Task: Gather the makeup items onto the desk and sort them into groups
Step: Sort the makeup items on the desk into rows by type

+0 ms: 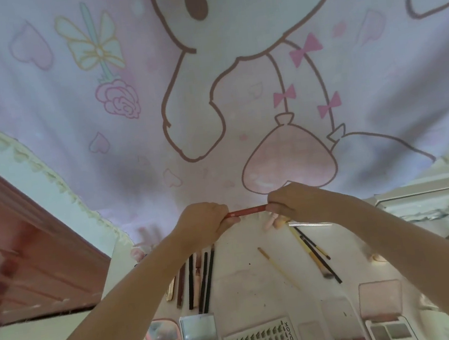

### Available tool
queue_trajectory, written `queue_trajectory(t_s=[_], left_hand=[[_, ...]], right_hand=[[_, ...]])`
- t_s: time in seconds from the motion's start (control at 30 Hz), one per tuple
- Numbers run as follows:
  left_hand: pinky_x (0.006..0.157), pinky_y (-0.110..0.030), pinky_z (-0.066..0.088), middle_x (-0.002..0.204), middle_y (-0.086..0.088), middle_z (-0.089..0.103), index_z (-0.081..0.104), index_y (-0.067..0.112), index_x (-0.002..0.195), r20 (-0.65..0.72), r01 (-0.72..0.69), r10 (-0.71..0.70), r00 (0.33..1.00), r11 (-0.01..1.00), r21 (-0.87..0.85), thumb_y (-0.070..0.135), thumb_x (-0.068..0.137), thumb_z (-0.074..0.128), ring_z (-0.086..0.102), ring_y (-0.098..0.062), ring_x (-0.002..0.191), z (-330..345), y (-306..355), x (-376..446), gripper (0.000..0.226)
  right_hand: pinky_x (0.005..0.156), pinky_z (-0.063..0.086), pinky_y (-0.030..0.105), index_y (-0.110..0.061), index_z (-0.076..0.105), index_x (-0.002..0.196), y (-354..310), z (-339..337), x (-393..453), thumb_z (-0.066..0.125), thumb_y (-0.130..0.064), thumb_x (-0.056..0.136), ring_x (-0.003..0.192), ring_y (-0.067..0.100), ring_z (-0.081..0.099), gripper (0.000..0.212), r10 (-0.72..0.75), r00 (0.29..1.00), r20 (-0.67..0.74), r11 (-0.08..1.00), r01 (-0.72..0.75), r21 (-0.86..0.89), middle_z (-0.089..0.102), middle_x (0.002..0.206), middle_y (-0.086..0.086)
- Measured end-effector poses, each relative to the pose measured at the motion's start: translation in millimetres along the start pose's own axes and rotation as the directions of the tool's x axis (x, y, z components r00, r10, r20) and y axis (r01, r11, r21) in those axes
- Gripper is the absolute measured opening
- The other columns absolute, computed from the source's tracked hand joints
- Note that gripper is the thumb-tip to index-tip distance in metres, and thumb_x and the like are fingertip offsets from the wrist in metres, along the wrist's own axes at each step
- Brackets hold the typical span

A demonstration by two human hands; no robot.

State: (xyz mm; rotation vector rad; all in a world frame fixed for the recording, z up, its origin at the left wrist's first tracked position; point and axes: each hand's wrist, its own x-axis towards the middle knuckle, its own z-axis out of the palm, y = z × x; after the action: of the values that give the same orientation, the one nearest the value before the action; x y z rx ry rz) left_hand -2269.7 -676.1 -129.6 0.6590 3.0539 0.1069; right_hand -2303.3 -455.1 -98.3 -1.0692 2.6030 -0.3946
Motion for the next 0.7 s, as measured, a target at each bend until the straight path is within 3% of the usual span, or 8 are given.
queue_trajectory(t_s=[0.1,0.23,0.3,0.4,0.5,0.57,0.7], left_hand=[[0.068,-0.024,0.04,0.06,0.012,0.034,0.054,0.012,0.087,0.013,0.008,-0.008,1.0,1.0,0.018,0.047,0.094,0.03,0.045,-0.012,0.066,-7.7,-3.7,0.8,0.043],[0.069,-0.023,0.041,0.069,0.006,0.045,0.055,0.014,0.089,0.021,-0.016,0.015,1.0,0.999,0.036,0.046,0.094,0.03,0.044,-0.011,0.064,-15.1,-5.6,3.5,0.042],[0.067,-0.021,0.043,0.062,0.01,0.042,0.048,0.018,0.078,0.04,0.122,-0.123,0.992,0.992,0.037,0.045,0.095,0.029,0.044,-0.008,0.057,-18.7,-26.3,-6.4,0.036],[0.067,-0.018,0.038,0.059,0.012,0.036,0.04,0.02,0.072,0.026,0.311,-0.315,0.949,0.945,0.101,0.046,0.095,0.025,0.047,-0.01,0.064,-22.9,-62.6,-28.8,0.038],[0.068,-0.017,0.039,0.059,0.014,0.035,0.039,0.023,0.072,0.0,0.216,-0.217,0.976,0.975,0.055,0.046,0.094,0.028,0.047,-0.009,0.064,-21.2,-52.0,-18.6,0.034],[0.067,-0.018,0.041,0.059,0.014,0.035,0.031,0.03,0.063,-0.026,0.142,-0.141,0.99,0.989,0.031,0.046,0.094,0.029,0.045,-0.007,0.06,-19.6,-32.9,-4.3,0.035],[0.061,-0.016,0.034,0.059,0.013,0.034,0.024,0.031,0.06,-0.012,0.172,-0.171,0.985,0.985,0.035,0.045,0.095,0.029,0.038,-0.003,0.054,-10.8,-31.2,-8.8,0.038]], right_hand=[[0.067,0.041,0.026,-0.018,0.044,0.074,-0.4,-4.1,-1.3,0.033,-0.031,0.097,0.062,0.012,0.053,0.028,0.007,0.999,-0.035,1.0,-0.007,0.009,0.059,0.075,0.005],[0.059,0.035,0.018,-0.026,0.042,0.07,-5.0,-0.7,-0.4,0.037,-0.028,0.096,0.058,0.007,0.048,0.027,-0.022,0.999,-0.041,1.0,0.022,-0.019,0.045,0.065,-0.011],[0.06,0.029,0.017,-0.023,0.047,0.073,10.5,-12.6,-11.9,0.04,-0.022,0.096,0.066,0.013,0.046,0.024,0.062,0.993,-0.098,0.995,-0.069,-0.071,0.043,0.068,-0.011],[0.057,0.028,0.018,-0.01,0.046,0.071,43.0,-35.4,-32.5,0.035,-0.019,0.097,0.07,0.024,0.049,0.029,0.257,0.924,-0.282,0.966,-0.249,0.064,0.049,0.066,0.003],[0.061,0.03,0.019,-0.006,0.049,0.081,30.1,-31.0,-14.2,0.037,-0.021,0.096,0.072,0.021,0.047,0.025,0.176,0.957,-0.232,0.984,-0.175,0.027,0.05,0.07,0.0],[0.069,0.033,0.02,-0.002,0.055,0.093,16.5,-22.3,4.0,0.038,-0.019,0.096,0.08,0.024,0.053,0.025,0.089,0.969,-0.229,0.996,-0.083,0.037,0.058,0.083,0.008],[0.075,0.034,0.016,-0.001,0.057,0.104,15.3,-19.2,8.7,0.04,-0.014,0.095,0.089,0.024,0.056,0.024,0.065,0.957,-0.283,0.996,-0.045,0.076,0.062,0.1,0.014]])
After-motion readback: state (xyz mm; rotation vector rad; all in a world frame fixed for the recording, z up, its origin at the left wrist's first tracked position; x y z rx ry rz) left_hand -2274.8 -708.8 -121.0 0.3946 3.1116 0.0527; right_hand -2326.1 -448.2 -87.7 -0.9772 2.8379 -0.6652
